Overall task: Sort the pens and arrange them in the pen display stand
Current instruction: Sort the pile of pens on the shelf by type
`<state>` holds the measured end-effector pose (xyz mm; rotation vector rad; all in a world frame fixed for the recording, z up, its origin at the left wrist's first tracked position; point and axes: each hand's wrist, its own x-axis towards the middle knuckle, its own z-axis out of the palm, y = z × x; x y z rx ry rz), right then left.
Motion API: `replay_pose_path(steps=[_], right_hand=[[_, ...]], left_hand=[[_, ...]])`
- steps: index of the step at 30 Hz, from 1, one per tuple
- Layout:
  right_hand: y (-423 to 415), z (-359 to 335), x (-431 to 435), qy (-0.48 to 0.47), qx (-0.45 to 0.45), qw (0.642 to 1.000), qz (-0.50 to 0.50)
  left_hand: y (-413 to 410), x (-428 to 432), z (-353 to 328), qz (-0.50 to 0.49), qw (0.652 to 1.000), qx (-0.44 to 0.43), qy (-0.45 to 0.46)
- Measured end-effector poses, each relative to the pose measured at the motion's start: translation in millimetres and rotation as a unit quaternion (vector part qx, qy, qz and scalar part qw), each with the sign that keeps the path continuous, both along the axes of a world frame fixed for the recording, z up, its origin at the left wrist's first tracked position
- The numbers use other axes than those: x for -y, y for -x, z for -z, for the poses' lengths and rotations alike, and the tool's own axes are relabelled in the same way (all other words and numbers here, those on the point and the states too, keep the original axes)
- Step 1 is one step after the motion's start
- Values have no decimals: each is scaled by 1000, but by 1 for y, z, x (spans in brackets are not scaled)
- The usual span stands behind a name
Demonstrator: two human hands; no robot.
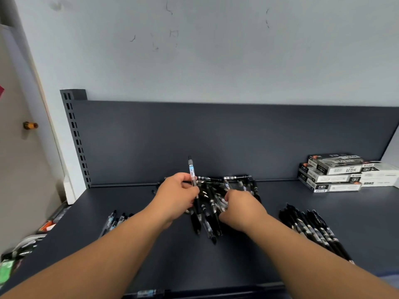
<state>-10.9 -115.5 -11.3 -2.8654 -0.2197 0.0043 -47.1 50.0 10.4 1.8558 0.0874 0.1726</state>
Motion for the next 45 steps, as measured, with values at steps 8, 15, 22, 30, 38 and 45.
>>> replay_pose_path(steps=[8,15,22,30,38,45], right_hand=[[-6,-18,26,-95,101,990,22],[3,-46,37,-477,199,856,-27],[5,-51,39,-563,66,820,-75],[-1,-2,38,57,4,989,-135],[1,-23,44,-83,-50,993,-63],[38,-37,3,-317,-122,930,-144]], left_hand=[[-8,15,-2,4,996,46,-75],[-11,40,-16,15,971,102,-214],[-5,49,-12,53,974,112,-189],[1,41,-3,-48,986,71,-141],[12,37,5,-92,988,43,-115],[32,26,4,-94,995,30,20]])
